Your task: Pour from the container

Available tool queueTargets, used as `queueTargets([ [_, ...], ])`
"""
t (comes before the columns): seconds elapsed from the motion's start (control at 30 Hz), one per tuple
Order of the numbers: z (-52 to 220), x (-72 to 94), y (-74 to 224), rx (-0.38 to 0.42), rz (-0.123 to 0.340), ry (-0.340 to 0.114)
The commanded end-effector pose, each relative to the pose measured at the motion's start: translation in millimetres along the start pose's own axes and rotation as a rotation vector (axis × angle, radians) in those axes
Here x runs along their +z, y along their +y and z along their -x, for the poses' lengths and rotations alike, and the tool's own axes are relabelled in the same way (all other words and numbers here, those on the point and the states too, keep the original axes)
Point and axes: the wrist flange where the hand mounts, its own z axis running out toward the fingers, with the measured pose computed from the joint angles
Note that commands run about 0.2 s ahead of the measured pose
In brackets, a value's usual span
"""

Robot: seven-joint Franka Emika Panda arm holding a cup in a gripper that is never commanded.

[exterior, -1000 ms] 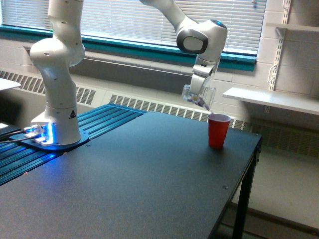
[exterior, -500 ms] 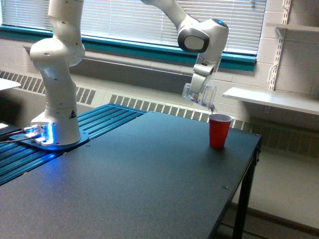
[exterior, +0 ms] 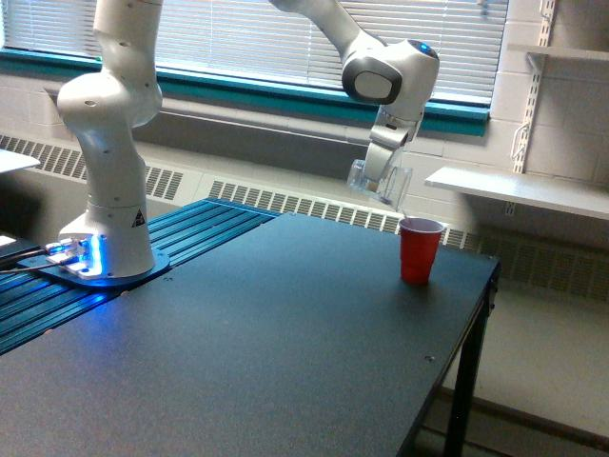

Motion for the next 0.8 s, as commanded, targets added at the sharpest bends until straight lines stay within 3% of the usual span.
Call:
queueTargets([
  [0.03,3,1.4,-5,-0.011,0.006,-0.013],
  [0.8,-16,-7.6,-14,-0.002,-0.014,-0.013],
])
